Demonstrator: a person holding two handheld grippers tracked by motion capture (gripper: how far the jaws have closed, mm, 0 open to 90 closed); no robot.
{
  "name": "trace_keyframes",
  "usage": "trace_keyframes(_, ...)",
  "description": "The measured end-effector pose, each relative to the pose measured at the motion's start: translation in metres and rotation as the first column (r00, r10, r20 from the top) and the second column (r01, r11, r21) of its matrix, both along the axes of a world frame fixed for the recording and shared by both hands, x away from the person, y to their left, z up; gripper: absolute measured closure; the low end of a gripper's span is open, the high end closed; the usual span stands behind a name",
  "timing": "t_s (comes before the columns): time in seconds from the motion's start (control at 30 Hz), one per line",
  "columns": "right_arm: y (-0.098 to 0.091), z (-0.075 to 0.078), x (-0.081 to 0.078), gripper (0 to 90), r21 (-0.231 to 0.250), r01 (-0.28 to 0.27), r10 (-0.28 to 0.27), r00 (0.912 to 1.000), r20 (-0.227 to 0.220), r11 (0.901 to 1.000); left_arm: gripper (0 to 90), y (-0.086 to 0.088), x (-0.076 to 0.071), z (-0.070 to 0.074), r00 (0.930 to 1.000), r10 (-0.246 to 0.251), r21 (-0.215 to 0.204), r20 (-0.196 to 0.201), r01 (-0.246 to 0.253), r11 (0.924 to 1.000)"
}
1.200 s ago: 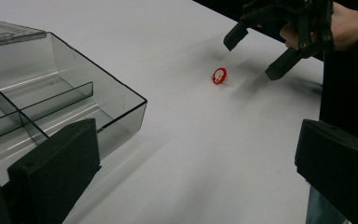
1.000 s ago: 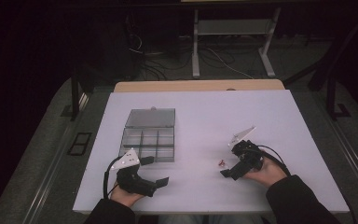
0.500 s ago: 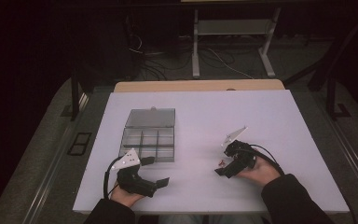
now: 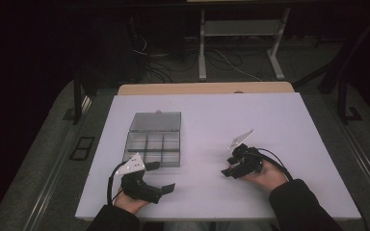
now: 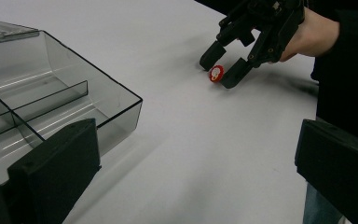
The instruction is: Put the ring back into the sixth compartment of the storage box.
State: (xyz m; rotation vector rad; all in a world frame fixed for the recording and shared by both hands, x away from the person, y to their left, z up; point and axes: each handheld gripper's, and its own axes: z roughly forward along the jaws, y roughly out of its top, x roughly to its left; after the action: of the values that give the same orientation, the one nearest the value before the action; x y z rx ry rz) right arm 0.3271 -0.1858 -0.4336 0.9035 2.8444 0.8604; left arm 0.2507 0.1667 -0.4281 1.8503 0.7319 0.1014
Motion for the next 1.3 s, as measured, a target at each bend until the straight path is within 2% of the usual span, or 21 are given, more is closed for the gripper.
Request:
trace_keyframes(0.17,-0.001,0.001,0.0,55.7,-0.012,0.001,-0.001,0.9999,0.013,0.9999,0.0,0.0,0.0,0.0,1.0,-0.001,0.0,0.0,0.001,1.0)
trace_keyframes(0.2,-0.001,0.001,0.0,59.6,-0.021,-0.002,0.003,0.9997,0.024,0.9998,0.0,0.0,0.0,0.0,1.0,-0.001,0.0,0.0,0.001,1.0)
trace_keyframes(0.3,-0.002,0.001,0.0,64.7,-0.019,-0.006,0.006,0.9998,0.019,0.9998,0.0,0.0,0.0,0.0,1.0,-0.002,0.001,0.001,0.002,1.0)
trace_keyframes(0.47,-0.003,0.002,0.0,69.1,-0.039,-0.024,0.025,0.9991,0.034,0.999,0.0,0.0,0.0,0.0,1.0,-0.002,0.001,0.0,0.002,1.0)
trace_keyframes(0.63,-0.004,0.003,0.001,70.6,-0.034,-0.015,0.016,0.9993,0.034,0.9993,0.0,0.0,0.0,0.0,1.0,-0.003,0.001,0.0,0.003,1.0)
trace_keyframes(0.67,-0.004,0.003,0.0,70.7,-0.018,-0.002,0.002,0.9998,0.022,0.9998,0.0,0.0,0.0,0.0,1.0,-0.003,0.0,-0.001,0.003,1.0)
trace_keyframes(0.77,-0.005,0.004,0.001,70.8,-0.017,-0.002,0.002,0.9999,0.017,0.9999,0.0,-0.001,0.0,0.0,1.0,-0.003,0.001,0.0,0.003,1.0)
trace_keyframes(1.03,-0.011,0.011,0.004,70.8,0.026,0.01,-0.01,0.9999,0.003,0.9996,0.0,-0.001,0.0,-0.001,1.0,-0.005,0.002,-0.001,0.005,1.0)
trace_keyframes(1.3,-0.009,0.016,0.007,70.8,0.045,-0.002,0.002,1.0,-0.001,0.999,0.0,-0.001,0.0,-0.001,1.0,-0.007,0.004,-0.001,0.007,1.0)
